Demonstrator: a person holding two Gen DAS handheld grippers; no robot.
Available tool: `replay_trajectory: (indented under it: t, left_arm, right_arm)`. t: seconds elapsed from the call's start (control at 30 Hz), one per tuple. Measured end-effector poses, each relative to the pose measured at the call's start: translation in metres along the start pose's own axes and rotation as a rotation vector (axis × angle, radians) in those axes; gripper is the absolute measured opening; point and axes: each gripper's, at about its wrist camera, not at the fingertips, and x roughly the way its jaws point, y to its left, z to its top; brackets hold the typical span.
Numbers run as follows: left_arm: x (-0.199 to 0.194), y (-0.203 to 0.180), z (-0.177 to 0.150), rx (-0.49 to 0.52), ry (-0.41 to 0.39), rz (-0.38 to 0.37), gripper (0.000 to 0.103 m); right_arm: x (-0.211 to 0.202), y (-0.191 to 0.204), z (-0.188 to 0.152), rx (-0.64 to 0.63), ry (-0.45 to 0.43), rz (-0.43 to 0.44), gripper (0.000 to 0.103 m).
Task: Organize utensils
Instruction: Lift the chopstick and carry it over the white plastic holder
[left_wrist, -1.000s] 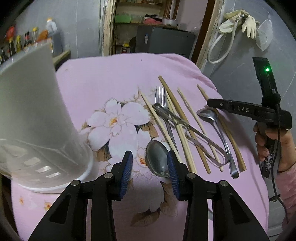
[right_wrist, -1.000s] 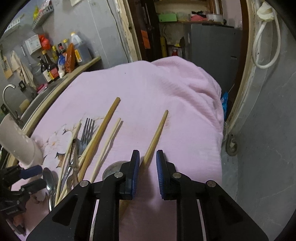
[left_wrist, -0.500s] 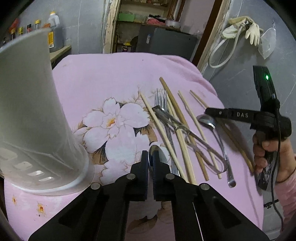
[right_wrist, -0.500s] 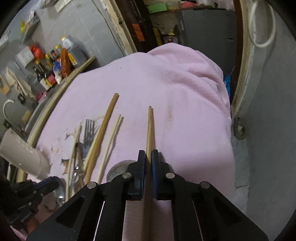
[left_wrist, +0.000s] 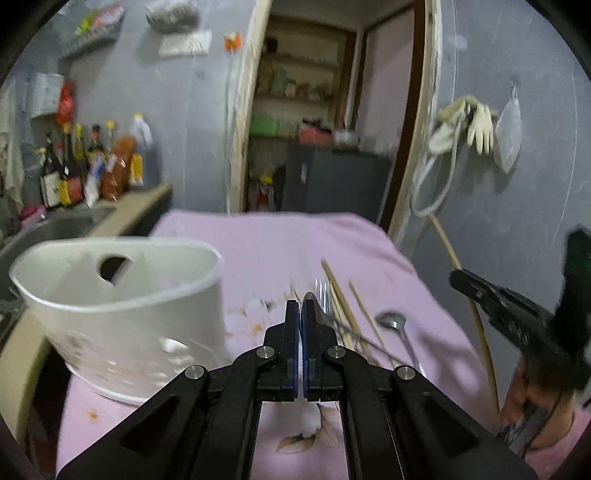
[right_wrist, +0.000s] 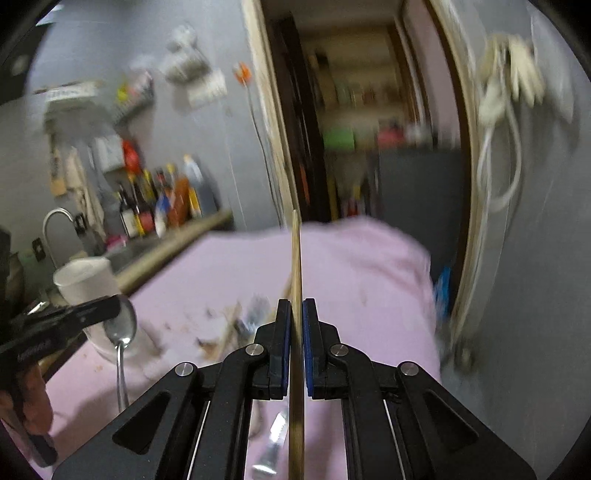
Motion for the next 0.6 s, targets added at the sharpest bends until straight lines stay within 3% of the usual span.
replay_trajectory:
  t: [0.1,0.33,0.43,0.6]
  left_arm:
    - [-0.023,0.003,0.009,0.005,-0.064,0.025,0.000]
    - [-0.077,0.028,0.039,0.011,-0.194,0.120,0.000]
    - [-0.102,0.046,0.052,0.001,-0.267,0.181,0.000]
    - [-0.132,0.082,0.068,-0.013,-0.357,0.290,0.000]
  right_arm:
    - [-0.024,0.030,0.003,-0.077,-0.180,-0.018,0.004]
    - [-0.046,0.097,0.027,-0.219,-0.489,-0.026,0.004]
    - [-0.053,0.115,0.035,-0.235,-0.569,-0.008,0.004]
    - [-0.040,0.147,0.058,-0.191,-0.638,0.094,0.004]
